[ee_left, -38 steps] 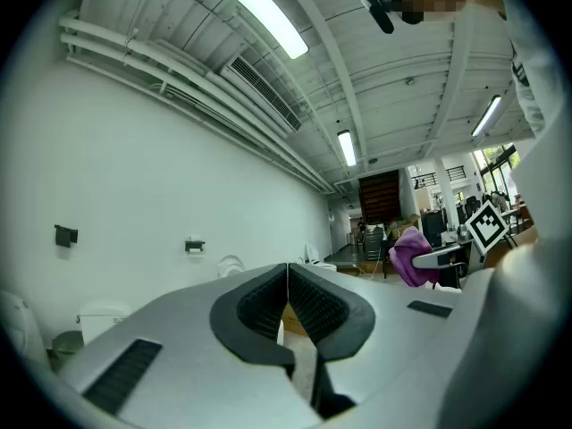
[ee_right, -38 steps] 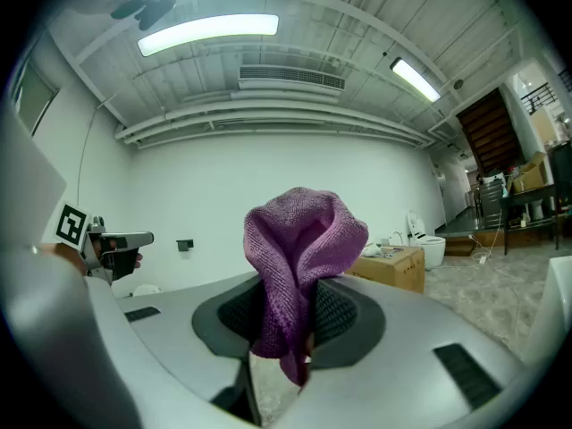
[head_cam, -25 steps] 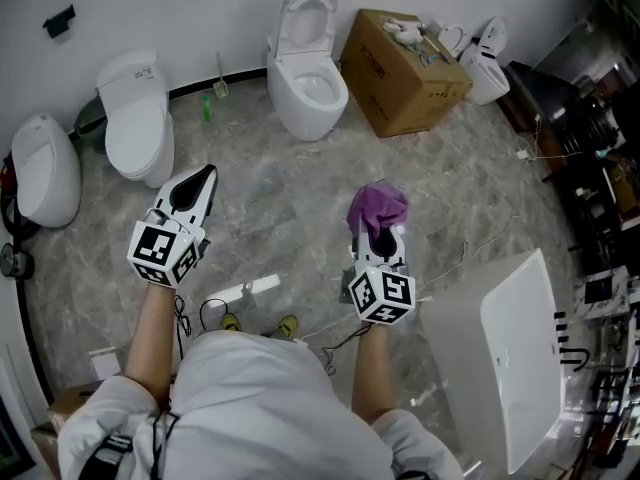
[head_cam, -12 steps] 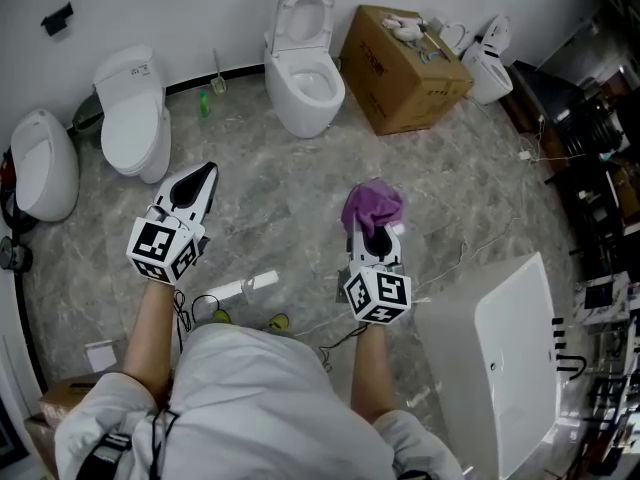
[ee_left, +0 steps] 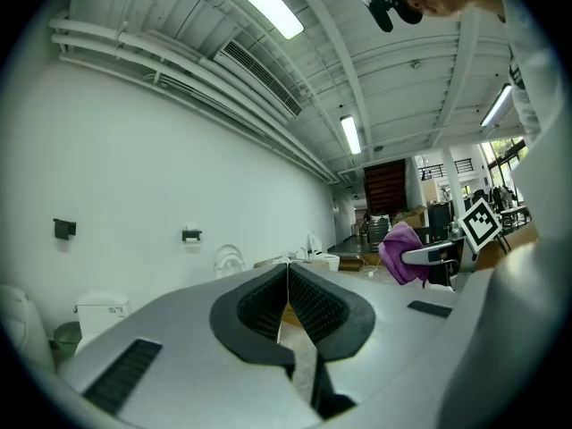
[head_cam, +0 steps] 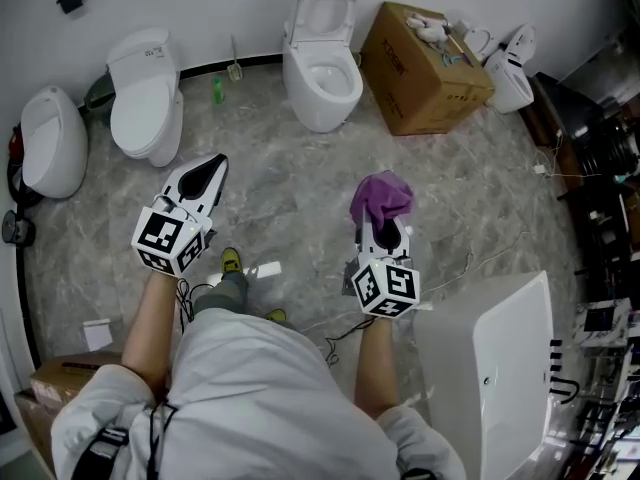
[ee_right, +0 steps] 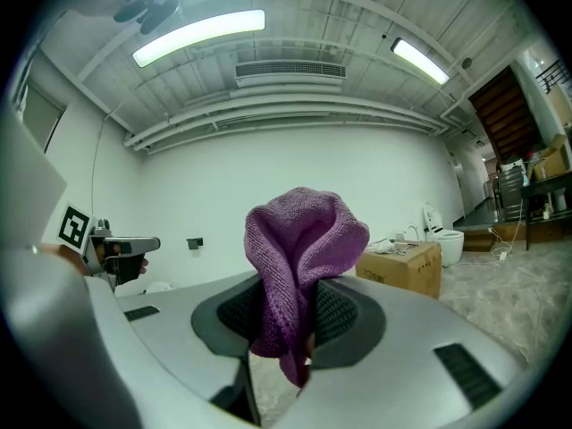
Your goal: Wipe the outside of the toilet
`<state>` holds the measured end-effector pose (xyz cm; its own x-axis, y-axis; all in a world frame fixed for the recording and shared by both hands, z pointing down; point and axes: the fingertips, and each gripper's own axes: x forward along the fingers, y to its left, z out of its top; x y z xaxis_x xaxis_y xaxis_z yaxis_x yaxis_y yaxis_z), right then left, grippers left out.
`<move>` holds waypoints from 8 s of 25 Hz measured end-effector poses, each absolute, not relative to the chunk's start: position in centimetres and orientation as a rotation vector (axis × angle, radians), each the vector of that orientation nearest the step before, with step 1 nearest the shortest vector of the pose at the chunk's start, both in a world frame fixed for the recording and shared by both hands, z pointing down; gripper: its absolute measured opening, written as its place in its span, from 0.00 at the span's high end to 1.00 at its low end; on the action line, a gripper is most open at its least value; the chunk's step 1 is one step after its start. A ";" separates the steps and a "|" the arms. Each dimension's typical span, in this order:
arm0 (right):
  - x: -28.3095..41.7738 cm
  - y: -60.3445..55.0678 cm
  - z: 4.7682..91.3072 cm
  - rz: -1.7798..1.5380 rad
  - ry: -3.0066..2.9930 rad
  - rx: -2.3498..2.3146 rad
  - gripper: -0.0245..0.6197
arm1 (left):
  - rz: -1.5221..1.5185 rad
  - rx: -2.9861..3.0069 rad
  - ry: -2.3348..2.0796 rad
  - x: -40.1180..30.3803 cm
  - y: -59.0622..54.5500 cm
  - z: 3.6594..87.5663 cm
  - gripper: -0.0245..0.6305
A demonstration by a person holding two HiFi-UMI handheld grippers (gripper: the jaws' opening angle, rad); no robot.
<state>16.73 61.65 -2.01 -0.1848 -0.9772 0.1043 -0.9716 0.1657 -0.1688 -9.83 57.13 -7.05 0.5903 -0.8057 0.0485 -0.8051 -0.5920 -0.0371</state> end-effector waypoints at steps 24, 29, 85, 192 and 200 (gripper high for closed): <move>5.9 29.8 -0.3 -0.368 2.371 -2.074 0.77 | -0.099 -2.868 1.462 -22.0 24.9 -3.5 0.93; 4.8 24.7 0.2 -0.391 2.323 -2.113 0.77 | -0.101 -2.899 1.425 -23.3 18.8 -2.9 0.93; 13.1 -19.7 16.6 -0.597 2.022 -2.380 0.77 | -0.410 -3.109 1.118 -13.6 -30.3 16.0 0.93; 26.8 -23.6 77.2 -0.600 1.665 -2.341 0.77 | -0.354 -2.975 0.496 -1.1 -31.2 73.9 0.93; 31.2 -22.2 78.4 -0.580 1.526 -2.532 0.77 | -0.393 -2.968 0.534 -2.8 -32.2 74.9 0.93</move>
<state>31.20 -22.18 78.44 0.4150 -0.8726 0.2574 -0.8233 -0.4806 -0.3021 -2.83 -32.19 74.91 0.9053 -0.3547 0.2339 -0.3288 -0.9335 -0.1431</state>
